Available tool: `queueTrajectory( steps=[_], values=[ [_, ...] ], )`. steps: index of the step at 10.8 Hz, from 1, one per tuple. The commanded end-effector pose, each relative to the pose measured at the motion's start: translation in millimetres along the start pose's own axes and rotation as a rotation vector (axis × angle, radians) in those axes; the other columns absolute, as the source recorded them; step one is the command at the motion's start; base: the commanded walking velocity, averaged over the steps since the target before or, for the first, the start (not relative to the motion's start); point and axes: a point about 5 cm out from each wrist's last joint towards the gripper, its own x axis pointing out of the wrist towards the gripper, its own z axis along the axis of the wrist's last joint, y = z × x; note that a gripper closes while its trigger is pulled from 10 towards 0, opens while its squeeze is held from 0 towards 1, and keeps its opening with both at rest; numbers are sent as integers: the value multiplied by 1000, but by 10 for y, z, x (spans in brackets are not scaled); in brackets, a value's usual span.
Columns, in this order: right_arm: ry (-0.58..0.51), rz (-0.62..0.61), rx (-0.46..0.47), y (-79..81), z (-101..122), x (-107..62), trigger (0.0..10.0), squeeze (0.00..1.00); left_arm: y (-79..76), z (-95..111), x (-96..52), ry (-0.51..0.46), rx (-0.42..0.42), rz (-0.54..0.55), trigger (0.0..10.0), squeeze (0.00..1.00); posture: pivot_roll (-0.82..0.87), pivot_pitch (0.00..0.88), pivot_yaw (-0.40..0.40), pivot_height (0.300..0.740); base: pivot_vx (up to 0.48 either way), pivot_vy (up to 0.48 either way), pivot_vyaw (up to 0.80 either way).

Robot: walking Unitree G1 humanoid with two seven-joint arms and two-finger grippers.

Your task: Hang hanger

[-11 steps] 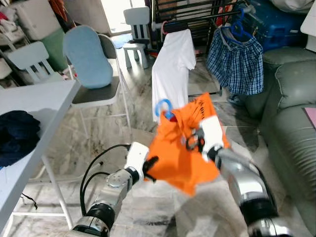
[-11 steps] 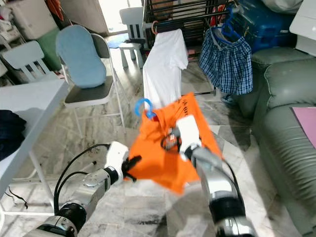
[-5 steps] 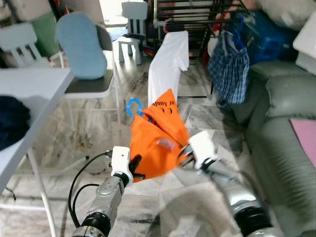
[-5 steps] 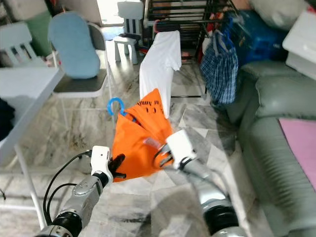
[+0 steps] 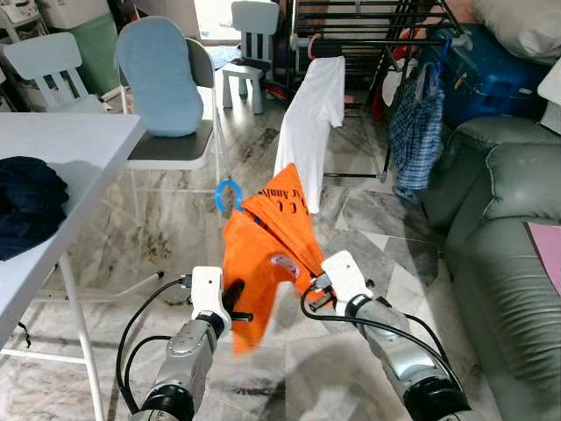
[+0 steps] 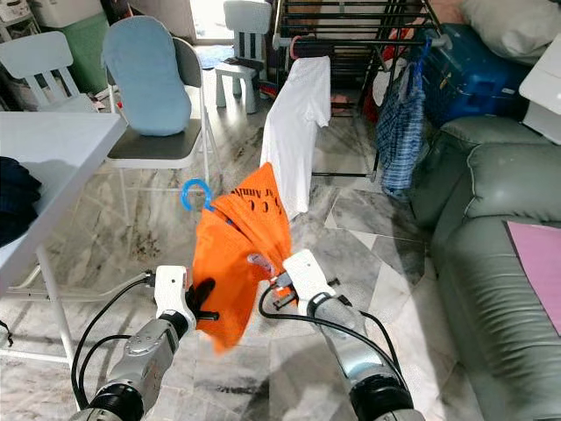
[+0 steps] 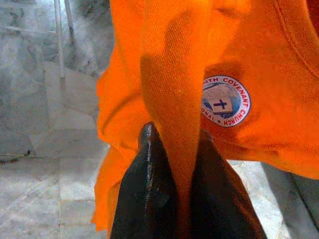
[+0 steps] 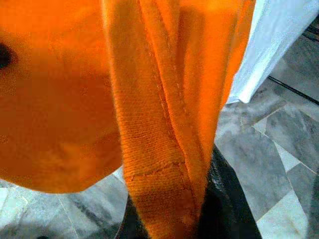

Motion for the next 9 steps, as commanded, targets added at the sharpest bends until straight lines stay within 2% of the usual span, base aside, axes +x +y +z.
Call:
queueTrajectory(
  steps=[1, 2, 3, 4, 5, 6, 7, 9],
  values=[
    [44, -4, 25, 0, -130, -35, 10000, 1000, 36, 211, 41, -85, 11, 16, 10000, 0, -122, 0, 7, 740, 0, 0, 0],
    [54, 5, 21, 4, -172, -58, 10000, 1000, 41, 228, 50, -85, 12, 17, 10000, 0, -125, 0, 10, 740, 0, 0, 0],
    [74, 13, -144, -10, -251, -99, 10000, 1000, 59, 267, 68, -84, 13, 19, 10000, 0, -127, 0, 14, 740, 0, 0, 0],
    [72, 33, -406, -22, -291, -131, 10000, 1000, 61, 278, 78, -75, 17, 14, 10000, 0, -130, 0, 18, 740, 0, 0, 0],
    [65, 68, -582, -14, -324, -154, 10000, 1000, 58, 285, 84, -70, 20, 7, 10000, 0, -130, 0, 18, 740, 0, 0, 0],
    [67, 175, -626, 37, -389, -201, 10000, 1000, 46, 319, 93, -73, 52, -32, 10000, 0, -130, 0, 18, 740, 0, 0, 0],
    [65, 225, -621, -5, -409, -266, 10000, 1000, 9, 377, 91, -84, 154, -127, 10000, 0, -142, 0, 33, 740, 0, 0, 0],
    [30, 274, -622, -192, -328, -357, 10000, 1000, -62, 387, 30, -50, 412, -376, 10000, 0, -152, 0, 48, 740, 0, 0, 0]
  ],
)
